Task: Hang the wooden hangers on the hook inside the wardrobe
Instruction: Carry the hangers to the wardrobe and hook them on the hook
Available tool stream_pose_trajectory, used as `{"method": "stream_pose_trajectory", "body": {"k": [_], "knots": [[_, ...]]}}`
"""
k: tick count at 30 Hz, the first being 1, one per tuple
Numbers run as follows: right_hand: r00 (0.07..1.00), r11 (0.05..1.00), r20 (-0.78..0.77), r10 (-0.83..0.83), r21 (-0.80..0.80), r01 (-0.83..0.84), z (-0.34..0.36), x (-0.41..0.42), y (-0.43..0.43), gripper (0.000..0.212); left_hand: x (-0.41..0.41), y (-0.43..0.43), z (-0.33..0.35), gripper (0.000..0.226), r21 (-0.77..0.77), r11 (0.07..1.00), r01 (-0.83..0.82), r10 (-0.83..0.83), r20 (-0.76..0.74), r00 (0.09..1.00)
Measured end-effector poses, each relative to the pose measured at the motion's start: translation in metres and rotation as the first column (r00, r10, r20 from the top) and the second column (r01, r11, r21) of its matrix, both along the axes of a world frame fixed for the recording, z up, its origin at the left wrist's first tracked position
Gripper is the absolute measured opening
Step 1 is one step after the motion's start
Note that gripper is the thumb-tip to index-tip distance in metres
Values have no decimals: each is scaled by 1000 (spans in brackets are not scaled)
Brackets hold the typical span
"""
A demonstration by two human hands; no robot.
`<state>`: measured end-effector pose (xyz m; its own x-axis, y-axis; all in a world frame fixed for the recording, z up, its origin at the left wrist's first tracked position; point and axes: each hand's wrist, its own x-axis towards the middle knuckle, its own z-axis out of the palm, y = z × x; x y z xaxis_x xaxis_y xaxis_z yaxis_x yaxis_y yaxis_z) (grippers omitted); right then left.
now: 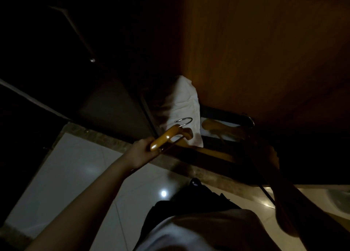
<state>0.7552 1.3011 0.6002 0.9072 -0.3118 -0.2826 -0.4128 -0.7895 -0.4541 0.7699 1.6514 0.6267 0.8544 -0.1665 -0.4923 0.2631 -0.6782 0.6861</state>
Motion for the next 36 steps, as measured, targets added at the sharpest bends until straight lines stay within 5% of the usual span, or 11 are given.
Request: {"method": "stream_pose_trajectory", "body": {"k": [6,8,11,15,19,23,31,36], "knots": [[997,994,-5,-78,-77,78,10,41,-18,41,55,-30,19,20,282,946,161,-200,116,973],[991,998,128,-46,-24,50,7,49,-28,39,67,-40,29,25,284,944,166,-214,148,966],[913,974,365,-181,193,116,53,58,-24,26,85,-49,49,23,196,948,252,-290,202,935],[932,970,309,-188,209,126,108,61,-14,48,100,-56,81,19,-9,929,370,-353,272,895],[907,977,401,-128,208,46,153,61,-18,37,113,-62,121,10,-168,903,395,-343,271,899],[865,987,497,-65,157,-16,201,65,-15,42,122,-57,166,26,-204,883,422,-353,303,885],[777,998,627,57,-51,-33,295,65,1,52,119,-65,260,17,-284,815,505,-331,487,808],[650,976,736,190,-213,-44,354,65,2,69,122,-73,316,23,-233,823,519,-278,631,724]]}}
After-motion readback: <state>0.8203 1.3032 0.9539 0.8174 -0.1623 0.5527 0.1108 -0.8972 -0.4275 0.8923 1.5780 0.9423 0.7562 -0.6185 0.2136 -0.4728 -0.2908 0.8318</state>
